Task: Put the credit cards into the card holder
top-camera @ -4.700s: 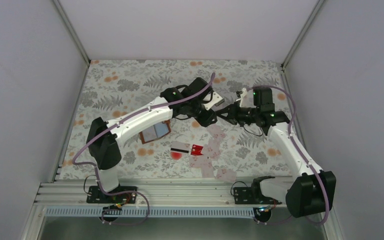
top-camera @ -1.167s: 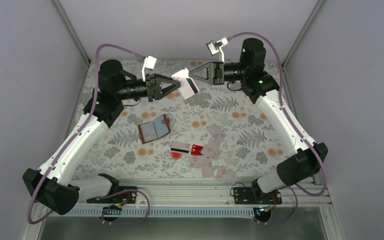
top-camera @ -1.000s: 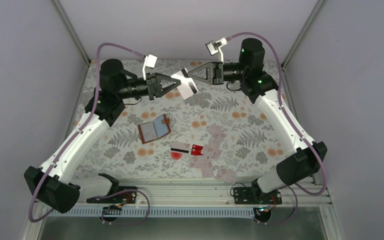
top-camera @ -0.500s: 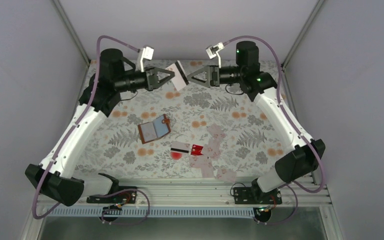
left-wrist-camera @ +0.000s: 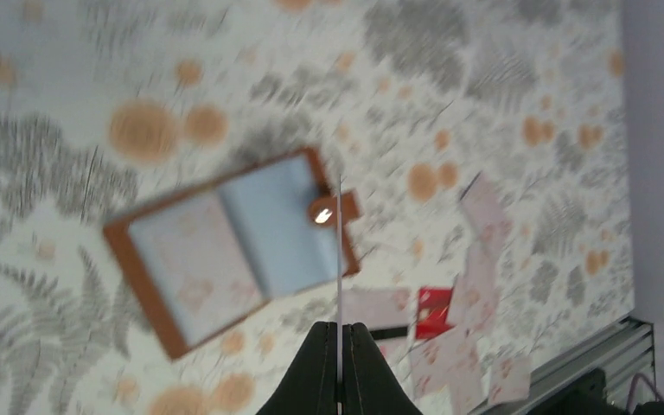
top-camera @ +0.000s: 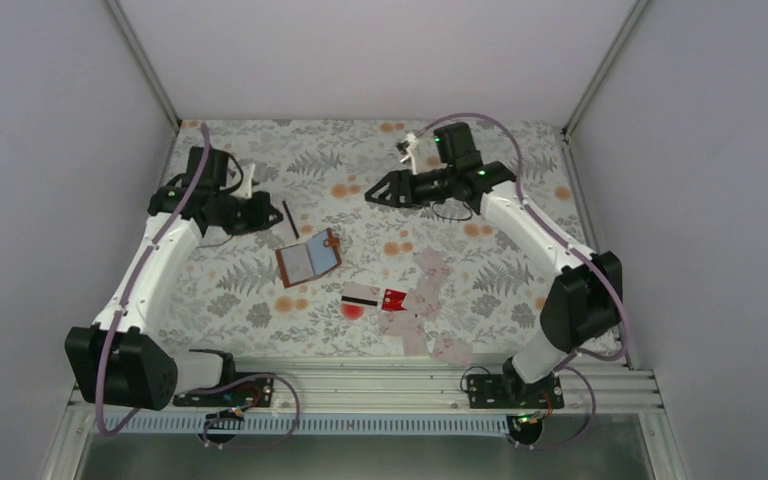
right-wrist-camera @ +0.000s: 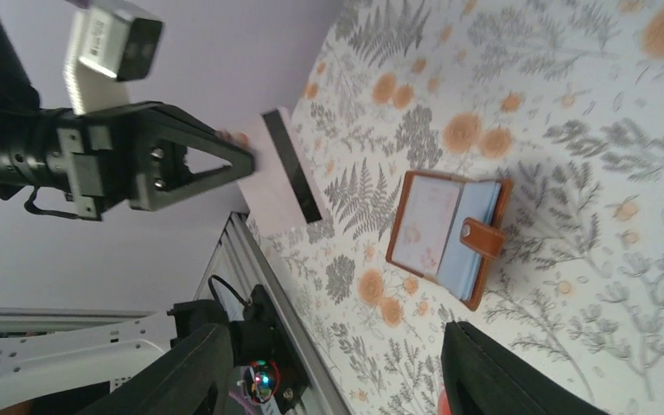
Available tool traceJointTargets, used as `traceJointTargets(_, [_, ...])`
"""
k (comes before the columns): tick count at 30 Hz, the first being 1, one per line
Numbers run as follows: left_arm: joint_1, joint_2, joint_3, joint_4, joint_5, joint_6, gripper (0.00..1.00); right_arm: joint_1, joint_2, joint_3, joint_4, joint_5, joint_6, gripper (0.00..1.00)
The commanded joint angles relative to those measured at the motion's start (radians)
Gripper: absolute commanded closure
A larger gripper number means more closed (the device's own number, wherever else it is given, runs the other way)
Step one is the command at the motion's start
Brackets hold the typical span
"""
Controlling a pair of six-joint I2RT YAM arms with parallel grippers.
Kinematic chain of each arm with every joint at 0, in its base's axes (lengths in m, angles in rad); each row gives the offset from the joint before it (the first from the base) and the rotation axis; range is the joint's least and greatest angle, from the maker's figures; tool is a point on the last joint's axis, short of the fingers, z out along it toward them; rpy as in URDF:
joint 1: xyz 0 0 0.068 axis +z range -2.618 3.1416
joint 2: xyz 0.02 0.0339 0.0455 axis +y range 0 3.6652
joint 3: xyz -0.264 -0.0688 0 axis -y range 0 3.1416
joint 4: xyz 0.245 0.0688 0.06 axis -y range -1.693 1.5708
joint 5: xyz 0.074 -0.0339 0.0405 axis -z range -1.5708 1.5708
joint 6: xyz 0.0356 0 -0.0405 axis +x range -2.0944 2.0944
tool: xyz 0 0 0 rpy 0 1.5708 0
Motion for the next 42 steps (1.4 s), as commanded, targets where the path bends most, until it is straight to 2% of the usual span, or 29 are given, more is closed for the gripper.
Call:
traceJointTargets(1, [0.031, -0.030, -0.114, -0.001, -0.008, 0.019, 0.98, 0.095, 0.066, 0.027, -0.015, 0.051, -0.028, 0.41])
traceJointTargets(10, [0.075, 0.020, -0.248, 0.078, 0.009, 0.051, 0.98, 0.236, 0.289, 0.176, -0.040, 0.084, -0.084, 0.62])
traceJointTargets(15, [0.088, 0.071, -0.286, 0.126, 0.032, 0.081, 0.98, 0.299, 0.389, 0.223, -0.039, 0.091, -0.146, 0.70])
traceJointTargets(20, [0.092, 0.102, -0.334, 0.162, 0.065, 0.099, 0.98, 0.351, 0.471, 0.271, -0.047, 0.094, -0.186, 0.71])
traceJointTargets(31, [0.101, 0.171, -0.341, 0.178, 0.108, 0.128, 0.98, 0.349, 0.626, 0.400, -0.087, 0.110, -0.204, 0.74])
traceJointTargets(42, [0.102, 0.226, -0.315, 0.211, 0.176, 0.121, 0.98, 0.291, 0.632, 0.316, -0.062, 0.137, -0.199, 0.78])
